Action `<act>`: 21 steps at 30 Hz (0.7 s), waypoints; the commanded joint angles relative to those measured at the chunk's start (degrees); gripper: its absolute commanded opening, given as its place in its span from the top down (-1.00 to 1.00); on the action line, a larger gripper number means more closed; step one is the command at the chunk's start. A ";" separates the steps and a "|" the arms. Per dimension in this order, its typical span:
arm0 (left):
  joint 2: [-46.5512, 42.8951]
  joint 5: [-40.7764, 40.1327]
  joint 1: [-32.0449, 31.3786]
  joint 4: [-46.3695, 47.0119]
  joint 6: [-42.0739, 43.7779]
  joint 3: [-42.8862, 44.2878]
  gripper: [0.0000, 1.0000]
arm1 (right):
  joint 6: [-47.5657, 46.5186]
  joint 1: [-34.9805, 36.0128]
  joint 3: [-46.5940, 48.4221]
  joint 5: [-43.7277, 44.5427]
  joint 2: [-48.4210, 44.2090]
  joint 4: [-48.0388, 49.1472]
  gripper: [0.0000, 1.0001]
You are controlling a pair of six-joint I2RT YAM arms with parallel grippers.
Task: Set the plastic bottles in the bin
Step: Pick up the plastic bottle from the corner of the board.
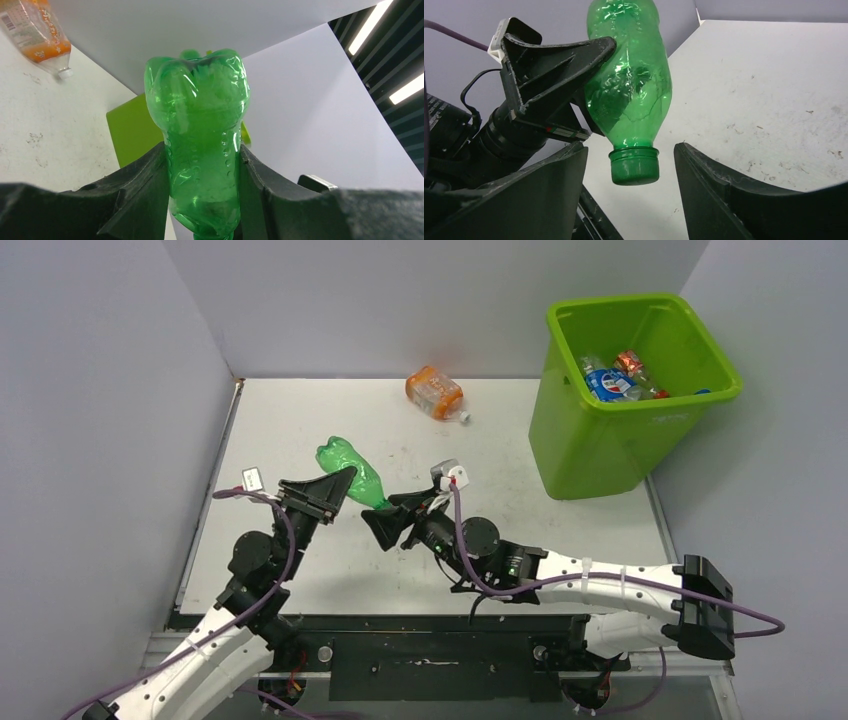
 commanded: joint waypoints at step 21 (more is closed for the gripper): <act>-1.29 6.44 -0.18 -29.39 59.39 24.04 -0.92 | -7.70 -1.70 26.77 -7.36 -7.44 -53.42 0.89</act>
